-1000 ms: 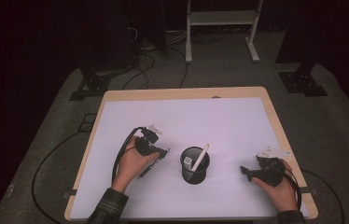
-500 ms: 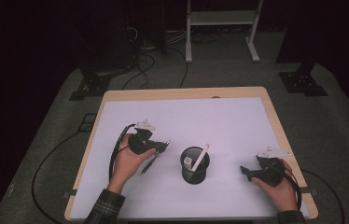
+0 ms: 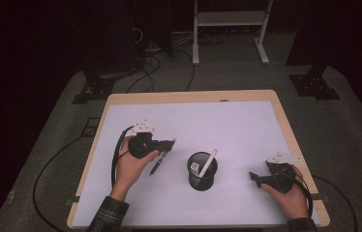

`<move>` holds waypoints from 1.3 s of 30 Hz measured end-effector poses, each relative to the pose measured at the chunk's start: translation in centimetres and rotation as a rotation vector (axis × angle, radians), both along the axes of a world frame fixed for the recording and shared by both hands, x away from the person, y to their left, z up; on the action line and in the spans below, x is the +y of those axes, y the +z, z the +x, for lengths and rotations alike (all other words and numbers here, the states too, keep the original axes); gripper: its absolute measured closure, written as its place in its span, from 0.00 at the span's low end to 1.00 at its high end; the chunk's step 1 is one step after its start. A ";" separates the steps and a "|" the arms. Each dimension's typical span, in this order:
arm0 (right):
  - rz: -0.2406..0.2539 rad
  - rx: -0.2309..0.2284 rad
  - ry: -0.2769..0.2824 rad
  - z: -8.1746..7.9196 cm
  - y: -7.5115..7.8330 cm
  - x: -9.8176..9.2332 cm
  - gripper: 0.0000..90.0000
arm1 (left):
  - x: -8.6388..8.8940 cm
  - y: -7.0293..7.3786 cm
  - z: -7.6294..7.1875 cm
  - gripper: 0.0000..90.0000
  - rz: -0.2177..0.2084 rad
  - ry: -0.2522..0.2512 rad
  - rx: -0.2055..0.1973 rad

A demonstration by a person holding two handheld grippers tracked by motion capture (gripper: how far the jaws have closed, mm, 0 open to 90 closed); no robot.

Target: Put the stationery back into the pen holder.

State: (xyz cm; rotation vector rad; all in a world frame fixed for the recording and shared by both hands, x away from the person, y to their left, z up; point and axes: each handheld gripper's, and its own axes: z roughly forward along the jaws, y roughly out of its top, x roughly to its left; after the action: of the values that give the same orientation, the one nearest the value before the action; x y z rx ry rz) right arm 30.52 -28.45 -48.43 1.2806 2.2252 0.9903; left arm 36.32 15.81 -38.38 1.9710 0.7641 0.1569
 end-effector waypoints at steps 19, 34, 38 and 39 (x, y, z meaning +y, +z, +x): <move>-0.001 0.000 0.000 0.0 0.0 0.0 0.18 | -1.2 2.8 -1.4 0.90 -0.128 -0.065 -0.099; 0.000 0.000 -0.001 0.0 0.0 0.0 0.18 | -2.9 4.3 -2.1 0.90 -0.167 -0.113 -0.141; -0.001 -0.001 0.000 0.0 0.0 0.0 0.18 | -3.4 4.5 -2.2 0.89 -0.177 -0.127 -0.156; -0.001 -0.001 -0.002 0.0 0.0 0.0 0.18 | -3.5 4.6 -2.2 0.89 -0.180 -0.132 -0.158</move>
State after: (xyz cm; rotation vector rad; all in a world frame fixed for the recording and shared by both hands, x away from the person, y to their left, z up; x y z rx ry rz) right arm 30.53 -28.45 -48.44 1.2811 2.2231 0.9893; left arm 34.15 12.28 -33.83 1.8075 0.5257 0.1567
